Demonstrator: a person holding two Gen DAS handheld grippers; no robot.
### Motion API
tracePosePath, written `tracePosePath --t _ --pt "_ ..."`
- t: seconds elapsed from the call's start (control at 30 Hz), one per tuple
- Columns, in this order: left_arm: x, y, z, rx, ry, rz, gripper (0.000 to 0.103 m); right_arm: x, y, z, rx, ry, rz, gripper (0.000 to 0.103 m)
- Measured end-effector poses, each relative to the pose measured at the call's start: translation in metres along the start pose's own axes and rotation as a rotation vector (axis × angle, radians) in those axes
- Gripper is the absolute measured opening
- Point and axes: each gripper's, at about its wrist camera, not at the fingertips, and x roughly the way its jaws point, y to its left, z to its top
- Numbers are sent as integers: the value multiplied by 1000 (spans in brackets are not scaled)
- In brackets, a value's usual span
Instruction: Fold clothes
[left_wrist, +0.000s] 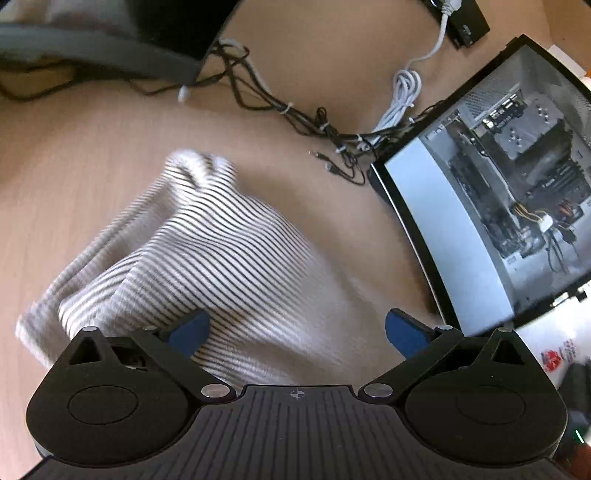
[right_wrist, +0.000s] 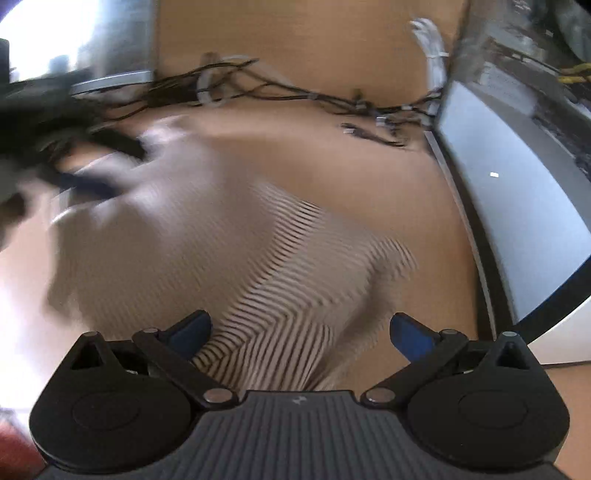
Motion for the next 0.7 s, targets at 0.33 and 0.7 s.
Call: tracePosePath --t 0.33,0.7 --pt "-28 -18 -49 -100 92 -165 103 -11 -22 37 23 -168 -96 103" --pt "7 -10 -23 -54 94 -80 81 19 -10 -17 38 -29 -187 102"
